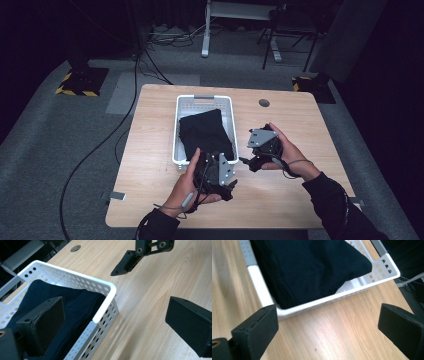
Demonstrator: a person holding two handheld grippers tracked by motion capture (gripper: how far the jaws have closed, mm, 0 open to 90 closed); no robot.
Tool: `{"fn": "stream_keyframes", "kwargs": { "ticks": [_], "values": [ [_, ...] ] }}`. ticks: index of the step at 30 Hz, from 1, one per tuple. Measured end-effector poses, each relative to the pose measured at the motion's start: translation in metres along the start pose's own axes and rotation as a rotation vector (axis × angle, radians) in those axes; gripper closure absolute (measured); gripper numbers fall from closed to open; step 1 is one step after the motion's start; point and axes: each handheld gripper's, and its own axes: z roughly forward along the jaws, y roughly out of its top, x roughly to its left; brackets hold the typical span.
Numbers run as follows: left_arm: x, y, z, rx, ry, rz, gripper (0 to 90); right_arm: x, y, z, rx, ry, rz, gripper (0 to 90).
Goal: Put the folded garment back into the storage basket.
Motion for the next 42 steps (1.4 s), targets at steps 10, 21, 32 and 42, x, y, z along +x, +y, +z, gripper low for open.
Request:
{"fn": "stream_keyframes", "kwargs": {
  "ticks": [10,21,32,42],
  "values": [
    [-0.008,-0.002,0.01,0.018,-0.048,0.008,2.5,0.01,-0.016,-0.011,0.018,0.012,-0.017,3.2],
    [-0.018,-0.008,0.02,0.052,-0.073,0.031,2.7,0.024,-0.039,-0.023,0.014,-0.013,-0.034,3.2],
    [-0.026,-0.018,0.028,0.087,-0.101,0.031,2.4,0.034,-0.072,-0.03,0.021,-0.042,0.007,3.1],
    [-0.031,-0.031,0.04,0.12,-0.12,0.028,2.5,0.044,-0.108,-0.034,0.051,-0.008,0.077,2.6]
  ]
}}
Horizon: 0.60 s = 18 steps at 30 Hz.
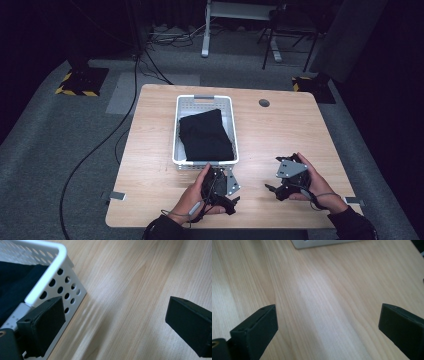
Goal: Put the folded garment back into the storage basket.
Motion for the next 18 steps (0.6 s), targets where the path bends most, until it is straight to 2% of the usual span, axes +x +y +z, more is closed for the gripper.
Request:
{"fn": "stream_keyframes", "kwargs": {
  "ticks": [10,14,15,16,18],
  "values": [
    [-0.001,-0.012,0.01,0.027,-0.021,-0.018,3.1,0.004,-0.036,-0.002,0.032,0.002,0.079,2.6],
    [-0.001,-0.012,0.01,0.027,-0.021,-0.018,3.1,0.004,-0.036,-0.002,0.032,0.002,0.079,2.6],
    [-0.002,-0.019,0.014,0.033,-0.038,-0.037,3.1,0.004,-0.036,-0.002,0.032,0.002,0.079,2.6],
    [-0.002,-0.02,0.015,0.031,-0.043,-0.041,3.3,0.004,-0.057,-0.006,0.044,0.008,0.129,2.5],
    [-0.002,-0.023,0.017,0.034,-0.051,-0.047,3.4,0.003,-0.064,-0.007,0.045,0.002,0.143,2.6]
  ]
}}
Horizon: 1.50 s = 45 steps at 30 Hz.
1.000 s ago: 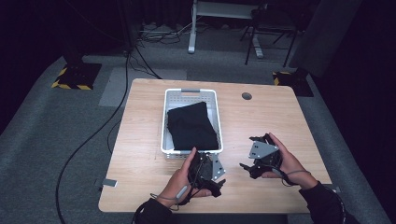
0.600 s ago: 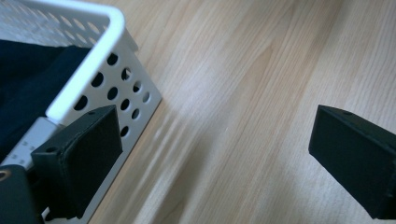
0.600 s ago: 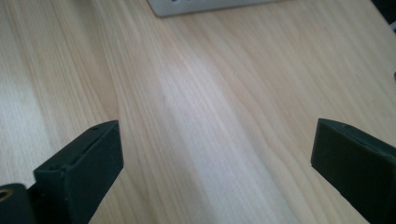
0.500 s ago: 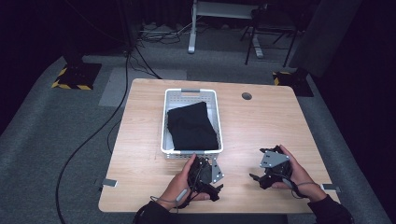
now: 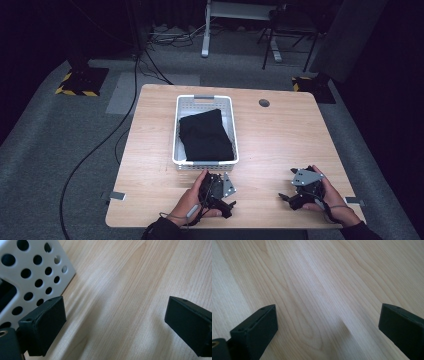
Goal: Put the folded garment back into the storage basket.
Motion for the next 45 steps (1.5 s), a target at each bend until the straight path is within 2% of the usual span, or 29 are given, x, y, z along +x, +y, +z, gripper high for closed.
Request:
{"fn": "stream_keyframes", "kwargs": {
  "ticks": [8,11,13,14,19,20,22,24,35,45],
  "values": [
    [0.003,-0.009,0.002,0.005,-0.026,-0.036,3.5,-0.007,-0.029,-0.01,-0.044,0.027,0.112,1.0],
    [0.003,-0.011,0.003,0.009,-0.03,-0.043,3.5,-0.008,-0.033,-0.011,-0.054,0.037,0.13,0.7],
    [0.005,-0.015,0.002,0.0,-0.045,-0.065,3.5,-0.012,-0.048,-0.015,-0.082,0.061,0.2,0.6],
    [0.006,-0.016,0.002,0.0,-0.045,-0.063,3.4,-0.014,-0.056,-0.018,-0.096,0.071,0.235,0.6],
    [0.011,-0.023,0.0,-0.009,-0.067,-0.104,3.3,-0.017,-0.067,-0.023,-0.095,0.076,0.283,0.5],
    [0.012,-0.025,0.0,-0.012,-0.078,-0.121,3.1,-0.02,-0.071,-0.024,-0.086,0.087,0.313,0.5],
    [0.016,-0.029,-0.001,-0.014,-0.094,-0.143,2.9,-0.021,-0.072,-0.025,-0.086,0.082,0.317,0.6],
    [0.021,-0.034,-0.004,-0.01,-0.085,-0.155,1.9,-0.023,-0.076,-0.027,-0.084,0.076,0.325,0.6],
    [0.025,-0.041,-0.009,-0.009,-0.085,-0.153,1.6,-0.032,-0.094,-0.038,-0.08,0.05,0.352,0.6],
    [0.025,-0.041,-0.009,-0.009,-0.084,-0.153,1.5,-0.033,-0.094,-0.037,-0.08,0.041,0.363,0.6]
  ]
}}
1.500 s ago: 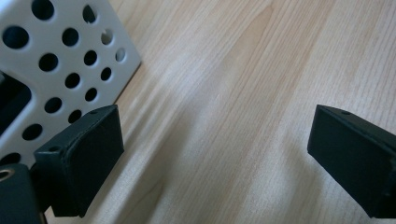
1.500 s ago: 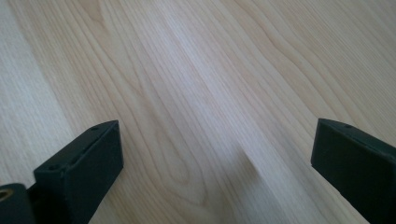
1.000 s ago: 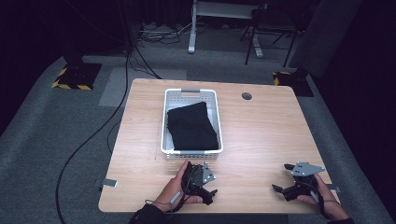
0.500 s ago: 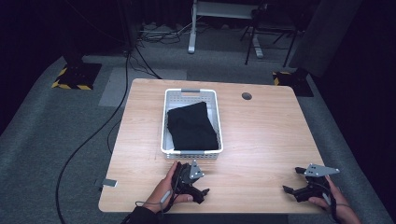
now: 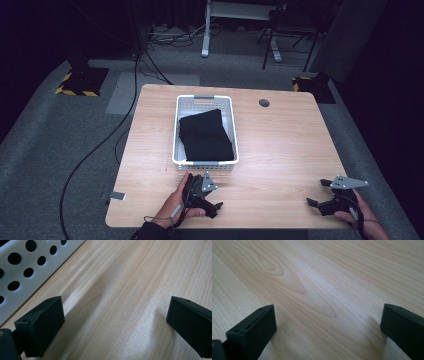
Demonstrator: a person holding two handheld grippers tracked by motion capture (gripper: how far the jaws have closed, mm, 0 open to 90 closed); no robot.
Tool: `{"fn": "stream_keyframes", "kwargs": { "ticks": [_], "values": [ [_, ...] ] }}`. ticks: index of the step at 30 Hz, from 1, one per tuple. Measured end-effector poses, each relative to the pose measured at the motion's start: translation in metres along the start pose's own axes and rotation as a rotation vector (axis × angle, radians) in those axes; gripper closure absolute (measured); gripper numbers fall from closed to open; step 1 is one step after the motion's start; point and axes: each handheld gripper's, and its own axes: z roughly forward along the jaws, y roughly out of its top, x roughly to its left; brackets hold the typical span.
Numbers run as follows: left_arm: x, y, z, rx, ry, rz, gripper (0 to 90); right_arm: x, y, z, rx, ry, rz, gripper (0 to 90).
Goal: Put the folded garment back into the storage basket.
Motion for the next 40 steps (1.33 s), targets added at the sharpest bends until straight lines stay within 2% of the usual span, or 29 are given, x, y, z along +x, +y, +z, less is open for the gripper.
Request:
{"fn": "stream_keyframes", "kwargs": {
  "ticks": [40],
  "values": [
    [0.0002,0.0004,0.0005,0.002,-0.001,0.001,1.0,-0.0015,0.0035,0.0036,0.0,0.0,0.0,0.5]
  ]
}}
